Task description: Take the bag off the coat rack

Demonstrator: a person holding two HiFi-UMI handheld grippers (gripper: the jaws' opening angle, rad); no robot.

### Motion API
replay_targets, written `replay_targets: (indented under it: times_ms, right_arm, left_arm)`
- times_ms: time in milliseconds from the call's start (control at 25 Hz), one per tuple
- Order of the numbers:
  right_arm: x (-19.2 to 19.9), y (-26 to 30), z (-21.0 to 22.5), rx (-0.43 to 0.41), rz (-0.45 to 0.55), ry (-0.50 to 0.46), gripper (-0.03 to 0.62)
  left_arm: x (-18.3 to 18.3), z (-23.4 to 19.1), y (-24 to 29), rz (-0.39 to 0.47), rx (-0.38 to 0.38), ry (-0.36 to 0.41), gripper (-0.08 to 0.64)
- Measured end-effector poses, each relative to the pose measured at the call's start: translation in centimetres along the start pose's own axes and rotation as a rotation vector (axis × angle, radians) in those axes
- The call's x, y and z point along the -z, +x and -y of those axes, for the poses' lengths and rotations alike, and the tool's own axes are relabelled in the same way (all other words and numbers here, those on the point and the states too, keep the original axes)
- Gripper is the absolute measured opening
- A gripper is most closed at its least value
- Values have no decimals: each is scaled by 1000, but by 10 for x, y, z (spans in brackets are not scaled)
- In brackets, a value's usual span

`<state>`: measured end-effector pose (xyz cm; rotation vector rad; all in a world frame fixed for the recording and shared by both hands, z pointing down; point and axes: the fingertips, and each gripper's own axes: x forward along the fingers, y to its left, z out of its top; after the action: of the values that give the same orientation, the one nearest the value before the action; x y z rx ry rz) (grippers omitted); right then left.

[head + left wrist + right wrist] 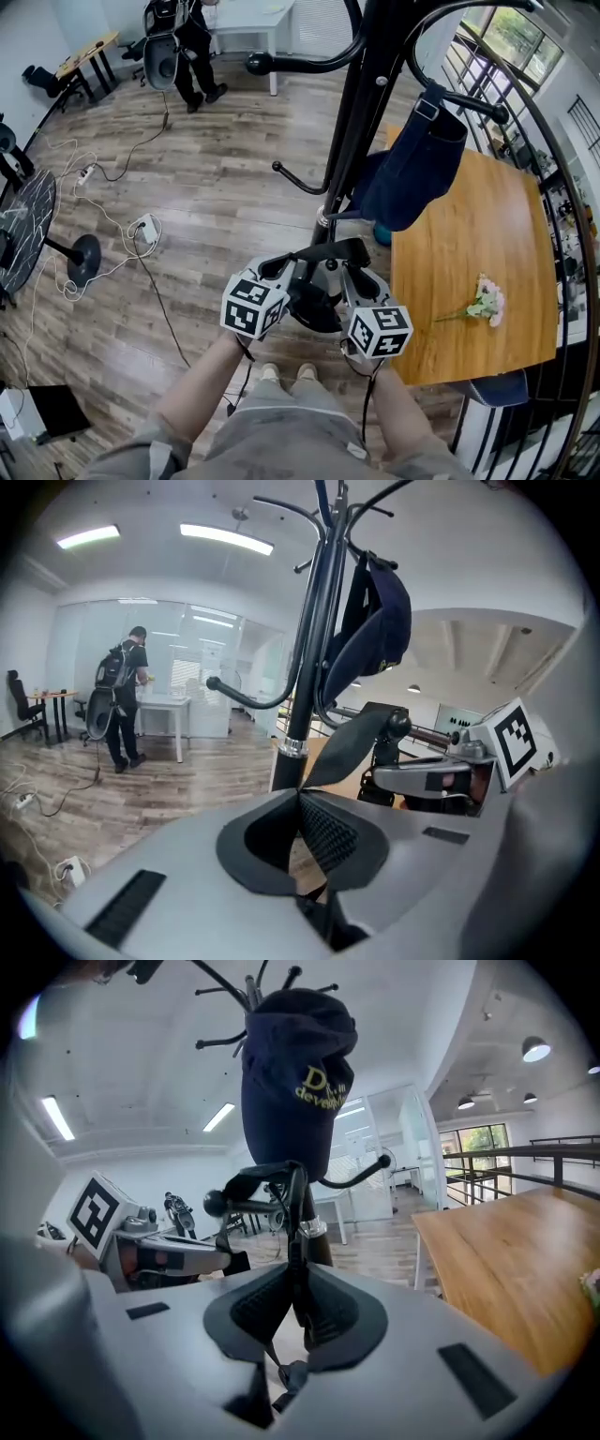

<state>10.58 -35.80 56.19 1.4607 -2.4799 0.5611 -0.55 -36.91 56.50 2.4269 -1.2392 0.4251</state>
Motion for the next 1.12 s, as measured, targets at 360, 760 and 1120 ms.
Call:
replay_targets:
  times_ms: [360, 760, 1120]
  right_arm:
    - [-71, -57, -55, -129, 45, -60, 61]
    - [-160, -102, -129, -272, 185, -147, 61]
    - [-207, -111, -202, -453, 274, -245, 61]
  left_arm:
    - [-72, 18, -75, 154, -19, 6, 17]
    - [-146, 25, -181, 310, -102, 133, 17]
    - [-178, 14, -276, 379, -253, 188, 17]
